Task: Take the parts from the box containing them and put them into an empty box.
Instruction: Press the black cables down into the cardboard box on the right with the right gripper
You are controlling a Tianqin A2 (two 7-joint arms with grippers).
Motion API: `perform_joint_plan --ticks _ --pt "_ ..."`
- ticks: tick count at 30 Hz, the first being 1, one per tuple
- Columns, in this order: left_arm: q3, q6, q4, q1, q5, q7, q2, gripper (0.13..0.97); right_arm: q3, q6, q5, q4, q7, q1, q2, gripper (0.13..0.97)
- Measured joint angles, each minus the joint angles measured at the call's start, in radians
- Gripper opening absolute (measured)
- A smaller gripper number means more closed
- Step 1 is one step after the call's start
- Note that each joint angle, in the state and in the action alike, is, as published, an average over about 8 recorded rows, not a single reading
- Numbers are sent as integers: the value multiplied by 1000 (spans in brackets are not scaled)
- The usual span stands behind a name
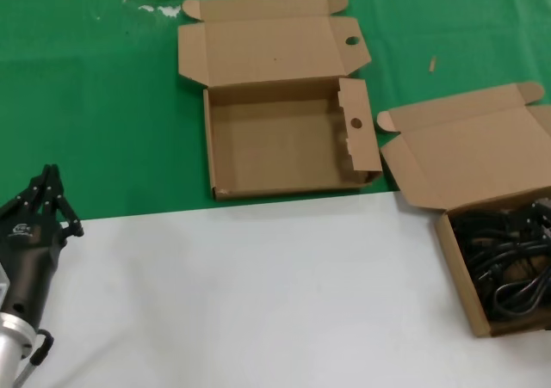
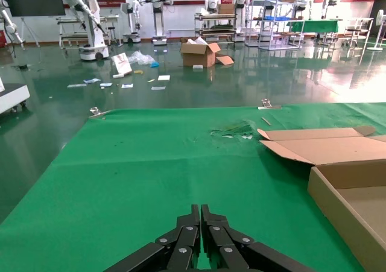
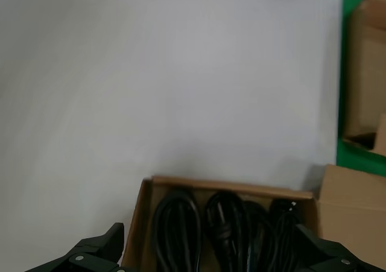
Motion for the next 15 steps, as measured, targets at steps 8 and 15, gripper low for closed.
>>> perform_joint_plan --ticks 8,15 --pt "0 0 0 0 0 0 0 144 -68 -92 -93 -116 -122 124 -78 947" --pt "0 0 0 0 0 0 0 140 -103 -98 -161 -204 -158 186 -135 886"
